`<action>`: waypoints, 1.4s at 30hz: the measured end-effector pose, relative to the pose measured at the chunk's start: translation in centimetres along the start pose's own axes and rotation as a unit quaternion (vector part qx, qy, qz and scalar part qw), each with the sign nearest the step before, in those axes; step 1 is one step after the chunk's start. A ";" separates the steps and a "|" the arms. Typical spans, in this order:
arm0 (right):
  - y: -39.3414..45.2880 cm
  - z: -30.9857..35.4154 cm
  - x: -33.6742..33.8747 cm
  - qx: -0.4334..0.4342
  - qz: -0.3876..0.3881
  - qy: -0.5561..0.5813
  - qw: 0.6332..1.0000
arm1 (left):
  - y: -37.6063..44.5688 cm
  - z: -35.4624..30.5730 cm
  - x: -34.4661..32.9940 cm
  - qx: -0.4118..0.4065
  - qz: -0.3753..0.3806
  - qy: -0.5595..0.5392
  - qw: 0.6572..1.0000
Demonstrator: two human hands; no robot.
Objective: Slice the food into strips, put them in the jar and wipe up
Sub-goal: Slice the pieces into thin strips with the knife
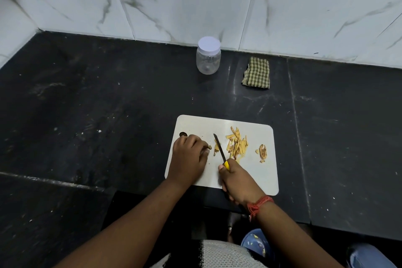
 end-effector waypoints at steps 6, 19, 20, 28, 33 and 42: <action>-0.3 0.1 -0.2 0.000 0.007 -0.019 1.000 | 0.4 -0.7 -0.4 0.076 0.015 -0.006 0.997; -0.8 0.1 0.2 0.003 -0.017 -0.005 1.000 | 1.4 -2.1 -0.8 0.188 0.057 -0.017 0.980; -0.8 0.1 0.3 0.005 -0.018 -0.006 1.000 | 1.5 -2.0 -0.7 0.178 0.057 -0.005 0.982; -0.9 0.0 0.0 0.009 -0.004 -0.010 1.000 | 2.1 -1.0 0.0 0.053 0.026 0.037 0.998; -0.6 0.1 -0.1 0.012 -0.003 -0.007 1.000 | 1.4 -0.6 0.1 0.060 -0.007 0.071 0.996; -0.2 0.0 -0.3 0.001 -0.002 -0.012 1.000 | 1.2 -0.3 -0.4 0.052 0.013 0.033 0.998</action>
Point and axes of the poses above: each hand's wrist, its own y-axis towards the middle knuckle, its own x-axis out of the back of the hand, z = x × y, the point moved 5 cm from there along y, towards the middle knuckle, and after that the axes turned 11 degrees about x, right-handed, at the moved point
